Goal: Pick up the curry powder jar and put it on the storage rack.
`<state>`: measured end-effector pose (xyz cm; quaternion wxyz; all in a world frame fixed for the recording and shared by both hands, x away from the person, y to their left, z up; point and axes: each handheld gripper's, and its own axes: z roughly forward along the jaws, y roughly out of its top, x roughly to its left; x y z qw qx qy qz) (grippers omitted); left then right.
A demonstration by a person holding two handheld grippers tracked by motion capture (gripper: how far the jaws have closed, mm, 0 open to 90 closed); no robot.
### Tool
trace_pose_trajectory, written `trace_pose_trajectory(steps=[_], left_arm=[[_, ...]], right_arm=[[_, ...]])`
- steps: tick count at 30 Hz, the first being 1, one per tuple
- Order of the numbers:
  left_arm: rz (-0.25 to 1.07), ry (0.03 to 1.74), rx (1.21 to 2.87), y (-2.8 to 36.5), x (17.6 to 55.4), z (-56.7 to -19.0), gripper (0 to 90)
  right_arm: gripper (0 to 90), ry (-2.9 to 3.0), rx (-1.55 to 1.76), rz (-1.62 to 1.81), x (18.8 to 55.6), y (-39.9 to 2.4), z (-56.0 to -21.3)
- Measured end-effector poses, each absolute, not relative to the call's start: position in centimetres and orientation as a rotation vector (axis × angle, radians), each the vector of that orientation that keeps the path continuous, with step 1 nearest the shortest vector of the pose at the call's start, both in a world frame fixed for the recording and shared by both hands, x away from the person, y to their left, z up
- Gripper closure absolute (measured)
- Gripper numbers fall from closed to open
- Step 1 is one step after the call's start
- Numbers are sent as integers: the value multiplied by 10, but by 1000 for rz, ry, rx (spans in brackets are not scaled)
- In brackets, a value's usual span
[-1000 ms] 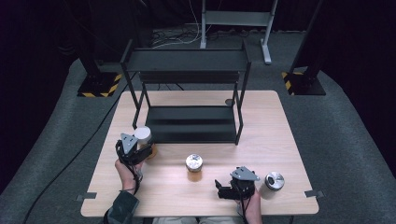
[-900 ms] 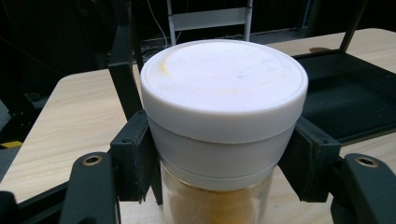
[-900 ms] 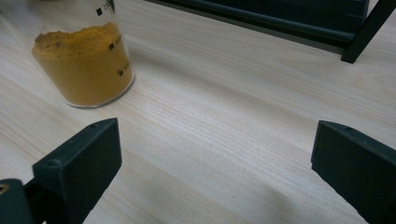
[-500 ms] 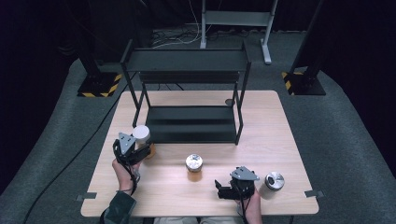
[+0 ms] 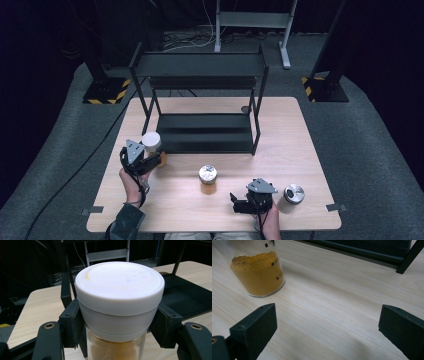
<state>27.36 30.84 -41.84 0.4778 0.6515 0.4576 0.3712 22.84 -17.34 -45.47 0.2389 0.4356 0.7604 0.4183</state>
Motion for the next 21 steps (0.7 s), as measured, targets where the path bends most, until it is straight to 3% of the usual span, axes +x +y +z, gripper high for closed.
trace_pose_trajectory(steps=[21], left_arm=[[904, 1076, 1603, 304, 278, -407, 345]], right_arm=[[10, 2081, 1190, 1148, 228, -174, -455]])
